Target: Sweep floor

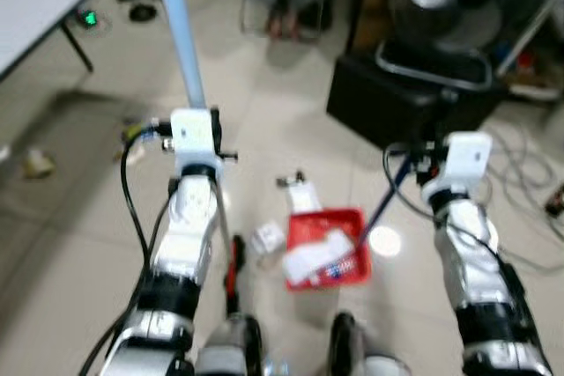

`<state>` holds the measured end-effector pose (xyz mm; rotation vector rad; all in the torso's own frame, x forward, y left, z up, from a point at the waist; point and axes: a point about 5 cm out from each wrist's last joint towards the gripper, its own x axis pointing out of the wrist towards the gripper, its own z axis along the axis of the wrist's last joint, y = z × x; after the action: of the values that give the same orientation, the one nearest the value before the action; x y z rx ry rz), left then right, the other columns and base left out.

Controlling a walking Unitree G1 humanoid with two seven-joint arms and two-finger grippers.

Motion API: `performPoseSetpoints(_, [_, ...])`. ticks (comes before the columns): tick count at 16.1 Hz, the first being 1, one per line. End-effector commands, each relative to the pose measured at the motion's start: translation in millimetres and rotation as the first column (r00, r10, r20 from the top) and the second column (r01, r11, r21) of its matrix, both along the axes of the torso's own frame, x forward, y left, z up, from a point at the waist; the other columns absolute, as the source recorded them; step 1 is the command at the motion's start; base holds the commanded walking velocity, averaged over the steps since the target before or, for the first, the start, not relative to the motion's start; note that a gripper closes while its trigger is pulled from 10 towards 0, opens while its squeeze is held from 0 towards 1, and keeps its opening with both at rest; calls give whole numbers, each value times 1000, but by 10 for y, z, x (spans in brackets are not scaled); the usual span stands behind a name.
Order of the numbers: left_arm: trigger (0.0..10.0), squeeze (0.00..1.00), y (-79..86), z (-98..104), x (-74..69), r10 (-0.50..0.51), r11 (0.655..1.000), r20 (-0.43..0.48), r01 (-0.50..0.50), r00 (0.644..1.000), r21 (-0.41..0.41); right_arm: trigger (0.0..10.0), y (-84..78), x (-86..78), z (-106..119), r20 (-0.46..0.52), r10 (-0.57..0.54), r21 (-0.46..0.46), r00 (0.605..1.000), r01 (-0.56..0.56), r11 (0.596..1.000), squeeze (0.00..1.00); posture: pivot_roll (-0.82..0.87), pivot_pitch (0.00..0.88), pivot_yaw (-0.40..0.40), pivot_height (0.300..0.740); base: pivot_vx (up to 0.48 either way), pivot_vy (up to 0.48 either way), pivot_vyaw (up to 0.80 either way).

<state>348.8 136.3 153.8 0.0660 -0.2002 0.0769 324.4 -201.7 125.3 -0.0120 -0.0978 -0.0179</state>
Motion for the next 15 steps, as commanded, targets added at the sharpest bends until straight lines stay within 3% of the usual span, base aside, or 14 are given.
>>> performPoseSetpoints(1, [10000, 0, -64, 111, 21, -31, 999, 40, 30, 999, 10, 10000, -45, -25, 71, 53, -17, -10, 998, 18, 1000, 0, -117, 167, 39, 740, 0, 0, 0])
performPoseSetpoints(15, [10000, 0, -113, 156, 44, -66, 997, 32, 65, 997, 32, 10000, -64, -95, 1, 45, -49, 1, 998, 49, 999, 0, -113, 191, 59, 740, 316, 0, 0])
